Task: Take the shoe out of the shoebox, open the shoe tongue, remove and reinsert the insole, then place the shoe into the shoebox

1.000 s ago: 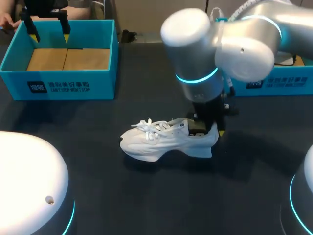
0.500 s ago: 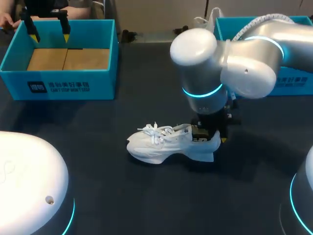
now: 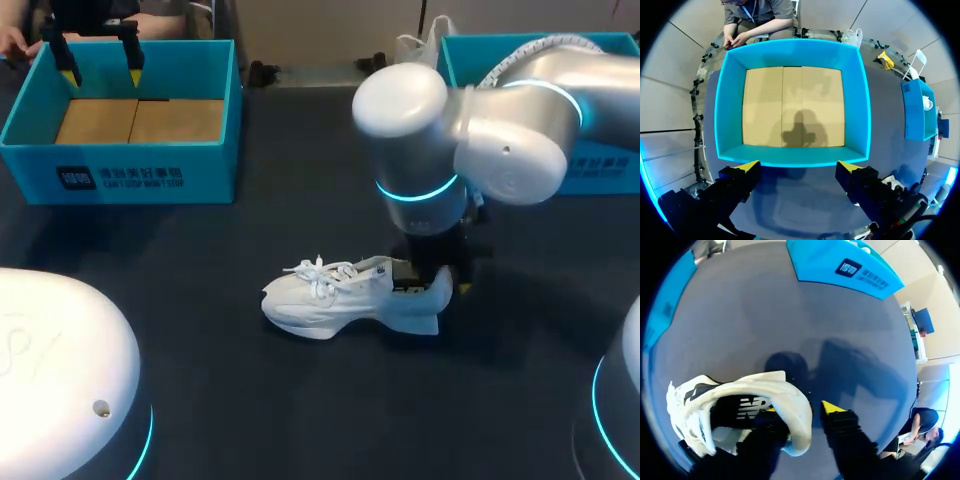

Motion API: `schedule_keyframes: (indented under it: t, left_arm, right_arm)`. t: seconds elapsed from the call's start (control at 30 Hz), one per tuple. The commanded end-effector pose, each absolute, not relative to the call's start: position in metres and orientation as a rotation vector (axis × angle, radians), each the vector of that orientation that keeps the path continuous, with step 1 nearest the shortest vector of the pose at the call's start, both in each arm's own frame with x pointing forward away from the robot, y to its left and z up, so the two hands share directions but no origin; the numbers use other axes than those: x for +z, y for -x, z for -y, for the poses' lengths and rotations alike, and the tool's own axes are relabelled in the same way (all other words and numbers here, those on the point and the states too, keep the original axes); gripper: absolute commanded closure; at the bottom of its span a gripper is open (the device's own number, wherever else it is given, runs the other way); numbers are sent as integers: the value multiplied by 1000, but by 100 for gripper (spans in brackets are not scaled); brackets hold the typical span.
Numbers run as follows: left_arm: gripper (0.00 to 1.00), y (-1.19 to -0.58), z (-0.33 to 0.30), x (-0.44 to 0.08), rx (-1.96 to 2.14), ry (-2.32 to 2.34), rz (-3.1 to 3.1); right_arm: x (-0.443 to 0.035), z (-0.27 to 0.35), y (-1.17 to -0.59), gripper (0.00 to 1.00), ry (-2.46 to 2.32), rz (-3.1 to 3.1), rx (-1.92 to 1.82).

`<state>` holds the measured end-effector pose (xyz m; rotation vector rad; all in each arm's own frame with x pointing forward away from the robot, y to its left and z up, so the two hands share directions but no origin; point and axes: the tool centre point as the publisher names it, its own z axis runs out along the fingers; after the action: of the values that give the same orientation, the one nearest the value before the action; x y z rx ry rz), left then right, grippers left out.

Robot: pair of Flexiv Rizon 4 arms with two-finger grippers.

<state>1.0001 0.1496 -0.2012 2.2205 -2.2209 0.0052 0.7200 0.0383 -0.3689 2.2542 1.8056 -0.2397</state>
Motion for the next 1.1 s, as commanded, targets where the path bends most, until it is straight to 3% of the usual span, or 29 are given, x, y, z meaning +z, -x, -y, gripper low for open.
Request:
schedule_keyframes:
  t: [0.03, 0.1, 0.2, 0.27, 0.67, 0.83, 1.1]
  left_arm:
    - [0, -1000, -150, -201, 3, -2221, 2221]
    - [0, -1000, -150, -201, 3, -2221, 2221]
    - [0, -1000, -150, -201, 3, -2221, 2221]
    - [0, -1000, -150, -201, 3, -2221, 2221]
    - [0, -1000, -150, -201, 3, -2221, 2221]
    - [0, -1000, -150, -201, 3, -2221, 2221]
    - [0, -1000, -150, -201, 3, -2221, 2221]
  right_arm:
    - [-361, -35, -719, 35, -2261, -1817, -223]
    - [-356, -37, -718, 33, -2254, -1836, -217]
    - [-346, -40, -715, 19, -2238, -1875, -202]
    - [-338, -42, -713, 0, -2230, -1924, -177]
    - [-298, -48, -718, 0, -1966, -2209, -63]
    - [-284, -55, -717, 0, -1518, -2474, -35]
    - [-285, -53, -718, 0, -1496, -2484, -97]
